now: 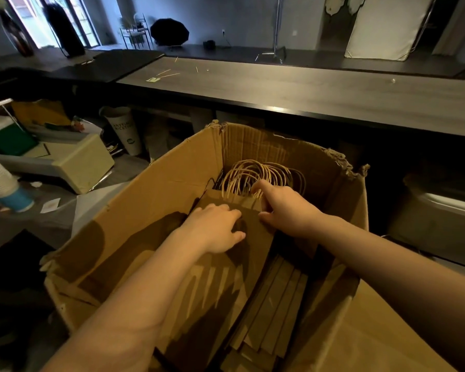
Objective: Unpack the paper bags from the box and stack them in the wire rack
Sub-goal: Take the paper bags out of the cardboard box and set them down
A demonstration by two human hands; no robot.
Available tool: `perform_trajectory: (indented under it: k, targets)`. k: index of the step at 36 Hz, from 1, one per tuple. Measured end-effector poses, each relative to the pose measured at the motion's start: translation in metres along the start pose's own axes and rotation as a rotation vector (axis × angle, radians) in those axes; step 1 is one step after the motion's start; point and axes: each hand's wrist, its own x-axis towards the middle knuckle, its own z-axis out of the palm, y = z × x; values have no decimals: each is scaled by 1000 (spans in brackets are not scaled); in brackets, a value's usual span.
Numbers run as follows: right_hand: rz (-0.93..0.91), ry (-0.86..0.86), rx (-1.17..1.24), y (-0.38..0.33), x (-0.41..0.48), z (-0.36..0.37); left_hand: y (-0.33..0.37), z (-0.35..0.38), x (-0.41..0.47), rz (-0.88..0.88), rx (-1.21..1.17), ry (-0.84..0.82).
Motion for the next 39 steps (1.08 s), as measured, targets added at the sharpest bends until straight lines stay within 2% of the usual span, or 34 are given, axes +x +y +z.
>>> perform_trajectory:
  k: [5, 9, 16, 20, 22, 26, 29, 32, 35, 39]
  targets:
    - [-47, 132, 166, -1, 2, -4, -8, 0, -1, -34, -62, 44]
    - [-128, 212, 266, -4, 0, -7, -15, 0, -1, -63, -162, 141]
    - [-369, 304, 172, -8, -4, -11, -20, -1, 3, 14, -204, 283]
    - [-321, 378, 177, -7, -4, -10, -24, -7, 2, 35, -213, 421]
    - [-240, 302, 195, -7, -3, -8, -25, -9, 0, 51, -249, 465]
    - [21, -77, 256, -6, -1, -3, -24, -9, -3, 87, -251, 511]
    - [46, -274, 179, -5, -1, 2, -21, -7, -3, 108, -216, 518]
    - [-17, -320, 229, -6, -1, 2, -21, -4, -2, 116, -195, 525]
    - [41, -316, 419, -9, -2, -4, -28, -6, -1, 49, -246, 599]
    - [2, -150, 430, -8, -3, -15, -38, -12, -3, -158, -335, 685]
